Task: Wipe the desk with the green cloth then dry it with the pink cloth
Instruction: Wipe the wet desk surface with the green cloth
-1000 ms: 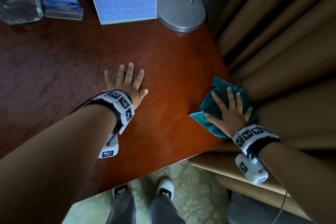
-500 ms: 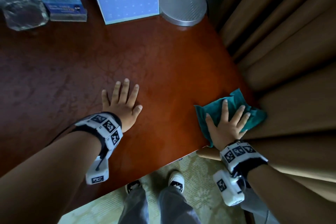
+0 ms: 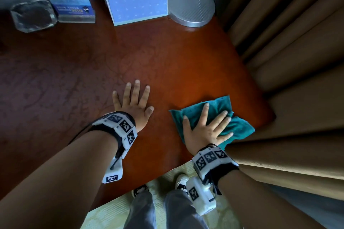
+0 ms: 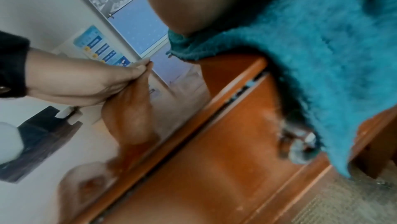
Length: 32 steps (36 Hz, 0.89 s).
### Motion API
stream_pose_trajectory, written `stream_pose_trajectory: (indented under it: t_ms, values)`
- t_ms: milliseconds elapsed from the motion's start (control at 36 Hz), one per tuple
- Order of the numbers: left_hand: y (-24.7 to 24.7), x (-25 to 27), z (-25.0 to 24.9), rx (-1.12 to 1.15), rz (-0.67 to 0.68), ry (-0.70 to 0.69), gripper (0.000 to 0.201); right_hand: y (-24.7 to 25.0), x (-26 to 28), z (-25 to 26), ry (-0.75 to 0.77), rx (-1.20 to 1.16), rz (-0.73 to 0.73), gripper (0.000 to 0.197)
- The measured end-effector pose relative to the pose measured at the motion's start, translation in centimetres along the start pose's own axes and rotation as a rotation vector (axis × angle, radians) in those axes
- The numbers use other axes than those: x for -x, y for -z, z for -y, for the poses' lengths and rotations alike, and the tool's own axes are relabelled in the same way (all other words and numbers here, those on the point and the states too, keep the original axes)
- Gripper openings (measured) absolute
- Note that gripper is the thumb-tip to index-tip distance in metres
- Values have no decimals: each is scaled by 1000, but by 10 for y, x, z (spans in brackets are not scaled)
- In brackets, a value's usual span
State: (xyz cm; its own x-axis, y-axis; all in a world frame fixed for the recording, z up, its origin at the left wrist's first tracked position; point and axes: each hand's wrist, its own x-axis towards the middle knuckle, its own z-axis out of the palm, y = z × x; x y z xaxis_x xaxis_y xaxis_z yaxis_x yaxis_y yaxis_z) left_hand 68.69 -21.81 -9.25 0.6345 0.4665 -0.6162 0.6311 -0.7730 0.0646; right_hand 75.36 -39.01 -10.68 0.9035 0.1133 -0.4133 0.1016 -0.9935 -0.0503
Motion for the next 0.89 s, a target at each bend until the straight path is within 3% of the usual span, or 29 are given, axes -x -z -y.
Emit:
stream_pose_trajectory:
  t_ms: [222, 389, 528, 889]
  values:
    - [-5, -2, 1, -8, -48, -9, 61, -2, 8, 26, 70, 1, 58, 78]
    - [-6, 0, 1, -21, -78, -12, 60, -1, 10, 23, 207, 16, 91, 58]
    - [-6, 12, -5, 60, -120, -23, 59, -5, 23, 3, 370, 54, 76, 51]
    - [-26, 91, -43, 348, -193, -66, 57, 6, 41, -79, 678, 127, 99, 56]
